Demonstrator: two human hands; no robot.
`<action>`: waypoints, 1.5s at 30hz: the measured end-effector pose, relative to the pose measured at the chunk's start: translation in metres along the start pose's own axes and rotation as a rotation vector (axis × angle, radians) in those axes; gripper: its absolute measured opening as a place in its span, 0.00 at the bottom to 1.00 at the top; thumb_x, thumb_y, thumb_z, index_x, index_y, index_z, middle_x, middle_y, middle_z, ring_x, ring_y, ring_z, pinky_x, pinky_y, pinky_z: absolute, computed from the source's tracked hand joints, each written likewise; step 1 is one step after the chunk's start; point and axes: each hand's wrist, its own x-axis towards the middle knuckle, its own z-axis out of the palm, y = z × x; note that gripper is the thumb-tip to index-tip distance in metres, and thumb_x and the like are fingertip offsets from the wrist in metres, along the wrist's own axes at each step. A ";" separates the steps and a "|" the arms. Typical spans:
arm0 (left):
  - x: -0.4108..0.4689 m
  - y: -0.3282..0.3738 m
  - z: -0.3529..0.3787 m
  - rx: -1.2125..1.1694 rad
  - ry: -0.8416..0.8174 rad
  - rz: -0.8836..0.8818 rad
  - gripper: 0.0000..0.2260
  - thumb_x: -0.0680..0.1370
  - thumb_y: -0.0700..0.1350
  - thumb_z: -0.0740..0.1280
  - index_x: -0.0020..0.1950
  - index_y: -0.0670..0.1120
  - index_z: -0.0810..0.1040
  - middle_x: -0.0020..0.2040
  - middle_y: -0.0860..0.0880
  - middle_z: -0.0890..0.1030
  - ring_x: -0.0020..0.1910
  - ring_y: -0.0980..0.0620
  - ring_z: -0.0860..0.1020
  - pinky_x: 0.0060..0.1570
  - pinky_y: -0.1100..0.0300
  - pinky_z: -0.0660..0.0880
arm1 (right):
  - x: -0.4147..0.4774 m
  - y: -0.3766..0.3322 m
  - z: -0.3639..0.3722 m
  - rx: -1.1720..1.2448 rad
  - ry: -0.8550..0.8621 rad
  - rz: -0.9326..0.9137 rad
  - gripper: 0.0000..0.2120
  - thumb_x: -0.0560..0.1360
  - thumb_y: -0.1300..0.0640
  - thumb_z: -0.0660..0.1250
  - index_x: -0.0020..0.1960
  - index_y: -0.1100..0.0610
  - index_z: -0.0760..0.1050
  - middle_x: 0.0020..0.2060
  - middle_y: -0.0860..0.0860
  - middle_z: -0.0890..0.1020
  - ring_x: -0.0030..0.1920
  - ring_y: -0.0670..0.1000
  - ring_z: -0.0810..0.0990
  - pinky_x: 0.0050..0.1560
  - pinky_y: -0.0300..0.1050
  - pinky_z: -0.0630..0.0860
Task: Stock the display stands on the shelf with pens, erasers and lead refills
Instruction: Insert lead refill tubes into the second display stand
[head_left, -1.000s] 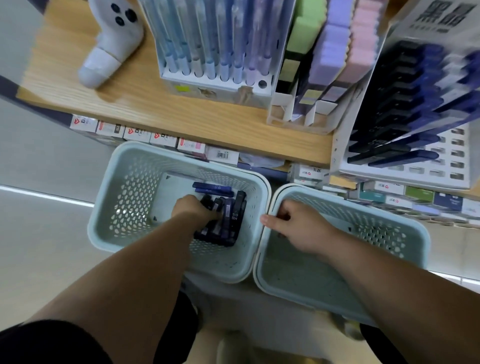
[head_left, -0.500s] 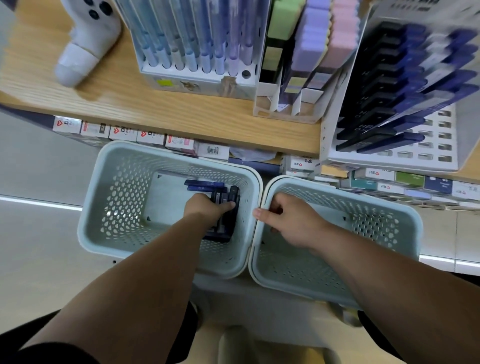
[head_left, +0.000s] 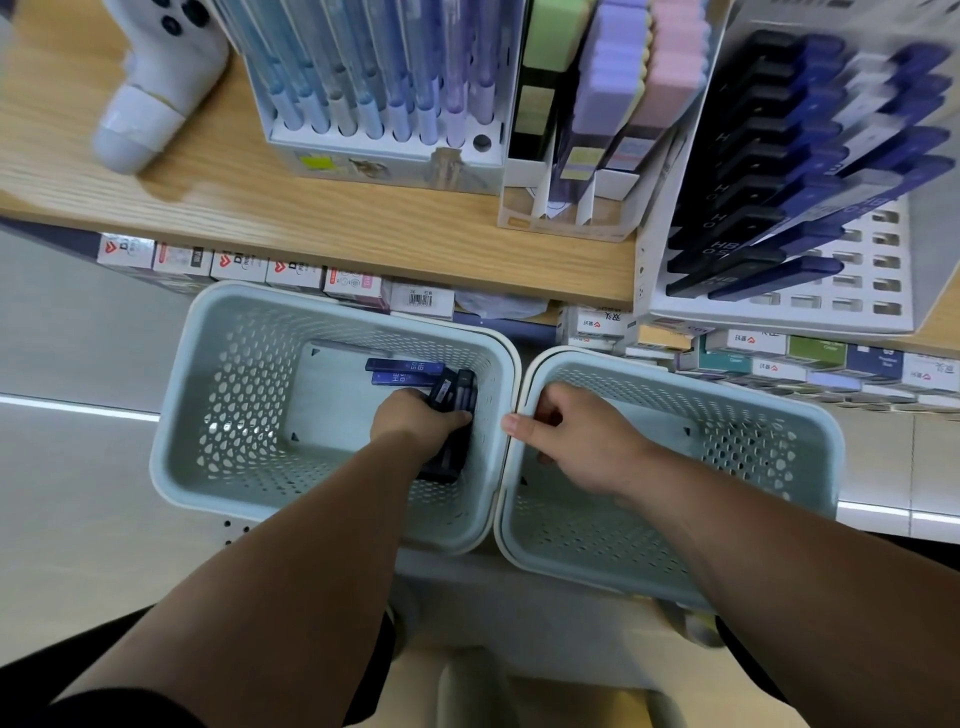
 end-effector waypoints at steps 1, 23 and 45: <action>0.001 -0.001 -0.001 -0.016 0.005 -0.003 0.17 0.68 0.58 0.78 0.46 0.46 0.82 0.42 0.49 0.84 0.43 0.47 0.82 0.48 0.52 0.81 | 0.000 0.000 0.000 -0.005 0.003 0.000 0.21 0.76 0.37 0.68 0.45 0.56 0.71 0.45 0.58 0.81 0.48 0.58 0.82 0.49 0.53 0.78; 0.006 0.001 0.001 -0.376 -0.216 -0.049 0.20 0.69 0.49 0.79 0.59 0.46 0.82 0.51 0.45 0.85 0.50 0.43 0.83 0.54 0.45 0.81 | -0.009 -0.005 0.005 0.008 0.028 0.018 0.17 0.78 0.39 0.66 0.44 0.52 0.68 0.45 0.53 0.79 0.49 0.56 0.82 0.50 0.53 0.77; -0.012 0.006 -0.010 -0.522 -0.435 -0.040 0.15 0.68 0.36 0.75 0.55 0.39 0.83 0.49 0.40 0.86 0.48 0.41 0.85 0.48 0.48 0.82 | -0.008 -0.002 0.006 0.014 0.026 0.008 0.21 0.78 0.37 0.65 0.45 0.55 0.68 0.46 0.59 0.80 0.48 0.60 0.82 0.53 0.63 0.79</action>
